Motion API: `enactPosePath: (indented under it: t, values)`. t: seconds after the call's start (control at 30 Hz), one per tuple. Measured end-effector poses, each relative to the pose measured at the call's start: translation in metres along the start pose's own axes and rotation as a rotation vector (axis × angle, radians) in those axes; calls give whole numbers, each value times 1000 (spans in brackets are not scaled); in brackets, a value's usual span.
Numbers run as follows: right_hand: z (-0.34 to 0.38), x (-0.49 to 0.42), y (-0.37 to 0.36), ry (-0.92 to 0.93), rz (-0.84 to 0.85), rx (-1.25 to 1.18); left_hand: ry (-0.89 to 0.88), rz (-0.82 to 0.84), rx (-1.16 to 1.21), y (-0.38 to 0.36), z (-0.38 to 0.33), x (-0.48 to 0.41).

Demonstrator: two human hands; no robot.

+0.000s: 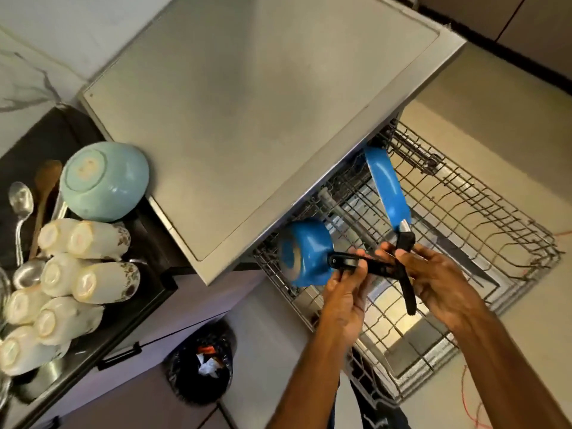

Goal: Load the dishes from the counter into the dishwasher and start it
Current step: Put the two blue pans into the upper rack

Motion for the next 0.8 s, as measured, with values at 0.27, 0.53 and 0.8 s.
enactPosePath:
  t: [0.27, 0.53, 0.8]
  values:
    - [20, -37, 19, 87, -45, 79, -102, -158, 168, -21, -26, -88]
    - [14, -68, 14, 120, -57, 2, -317, -222, -20, -27, -58, -164]
    - [-6, -73, -4, 40, -40, -203, -248, -268, -449, -20, -76, -194]
Point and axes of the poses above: each hand's wrist, its own x-axis away from the middle knuckle, its own y-axis out of the back of the hand, z = x × y, the point moved 5 cm from there along -x, towards the middle knuckle, and after that the axes turned 1 degree about z, right-handed, at the moved point
